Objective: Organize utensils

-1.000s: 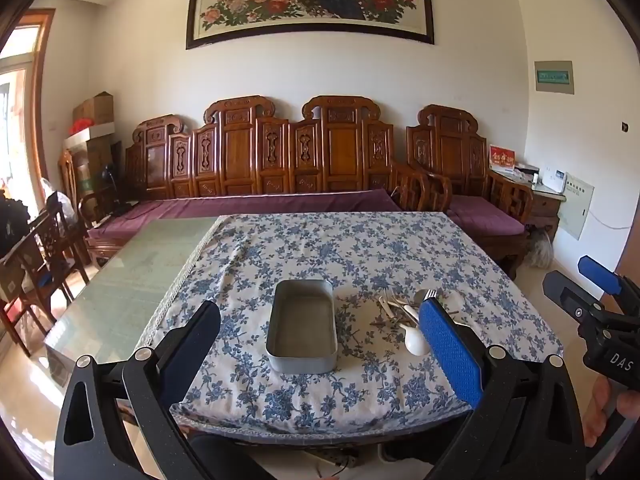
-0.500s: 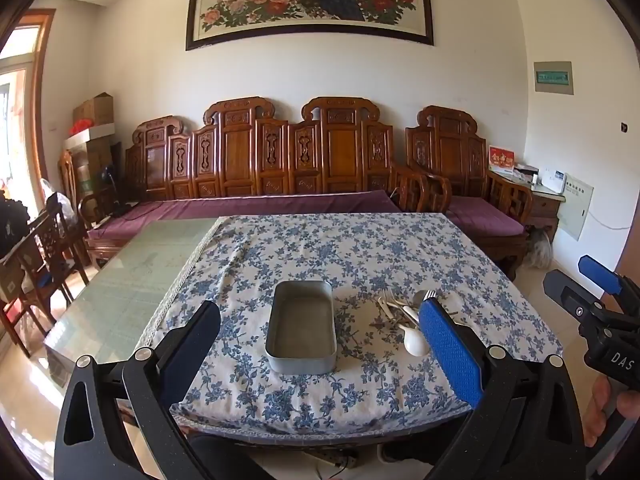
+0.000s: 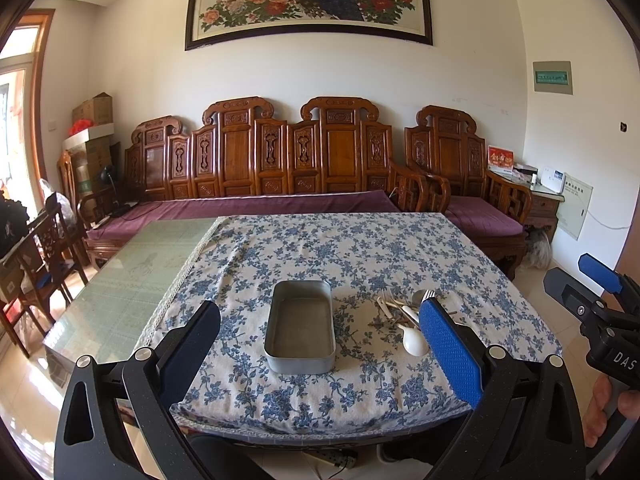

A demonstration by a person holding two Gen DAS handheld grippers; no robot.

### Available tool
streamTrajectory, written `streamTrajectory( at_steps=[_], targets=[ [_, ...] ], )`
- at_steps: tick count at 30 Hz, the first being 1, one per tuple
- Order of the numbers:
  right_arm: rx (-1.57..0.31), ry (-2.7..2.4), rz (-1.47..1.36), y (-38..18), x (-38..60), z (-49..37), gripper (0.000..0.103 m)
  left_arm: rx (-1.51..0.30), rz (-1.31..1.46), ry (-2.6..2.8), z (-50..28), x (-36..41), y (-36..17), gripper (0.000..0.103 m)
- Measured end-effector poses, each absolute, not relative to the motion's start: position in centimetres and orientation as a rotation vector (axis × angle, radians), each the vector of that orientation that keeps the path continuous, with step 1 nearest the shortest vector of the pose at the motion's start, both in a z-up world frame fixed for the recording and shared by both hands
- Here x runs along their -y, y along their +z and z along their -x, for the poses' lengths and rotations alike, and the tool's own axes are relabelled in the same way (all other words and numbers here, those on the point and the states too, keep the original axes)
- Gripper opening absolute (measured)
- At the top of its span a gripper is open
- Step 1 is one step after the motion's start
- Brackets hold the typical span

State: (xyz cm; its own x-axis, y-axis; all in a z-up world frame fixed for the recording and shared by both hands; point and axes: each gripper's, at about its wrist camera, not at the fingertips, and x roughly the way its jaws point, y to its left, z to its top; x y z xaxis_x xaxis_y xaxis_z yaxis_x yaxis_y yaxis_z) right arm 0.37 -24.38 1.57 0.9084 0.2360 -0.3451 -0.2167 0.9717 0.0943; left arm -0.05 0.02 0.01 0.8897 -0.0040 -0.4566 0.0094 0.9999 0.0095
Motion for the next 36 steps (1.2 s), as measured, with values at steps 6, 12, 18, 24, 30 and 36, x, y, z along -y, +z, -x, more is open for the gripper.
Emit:
streamTrajectory(
  at_steps=[6, 12, 18, 24, 30, 36],
  targets=[
    [-0.362, 0.234, -0.055, 1.43, 24.37, -0.42, 0.100, -0.475, -0.013, -0.007, 0.06, -0.02, 0.01, 0.096],
    [-0.361, 0.234, -0.055, 1.28, 24.42, -0.51, 0.100, -0.474, -0.012, -0.007, 0.05, -0.02, 0.01, 0.096],
    [-0.362, 0.235, -0.055, 1.58, 24.02, -0.23, 0.100, -0.474, -0.012, -0.007, 0.06, -0.02, 0.01, 0.096],
    [-0.362, 0.235, -0.056, 1.52, 24.04, -0.27, 0.100, -0.475, -0.013, -0.007, 0.05, -0.01, 0.01, 0.096],
    [-0.361, 0.235, -0.056, 1.49, 24.08, -0.28, 0.100, -0.474, -0.012, -0.007, 0.05, -0.01, 0.01, 0.096],
    [-0.361, 0.235, -0.057, 1.48, 24.05, -0.25, 0.100, -0.473, -0.013, -0.008, 0.06, -0.02, 0.01, 0.096]
  ],
)
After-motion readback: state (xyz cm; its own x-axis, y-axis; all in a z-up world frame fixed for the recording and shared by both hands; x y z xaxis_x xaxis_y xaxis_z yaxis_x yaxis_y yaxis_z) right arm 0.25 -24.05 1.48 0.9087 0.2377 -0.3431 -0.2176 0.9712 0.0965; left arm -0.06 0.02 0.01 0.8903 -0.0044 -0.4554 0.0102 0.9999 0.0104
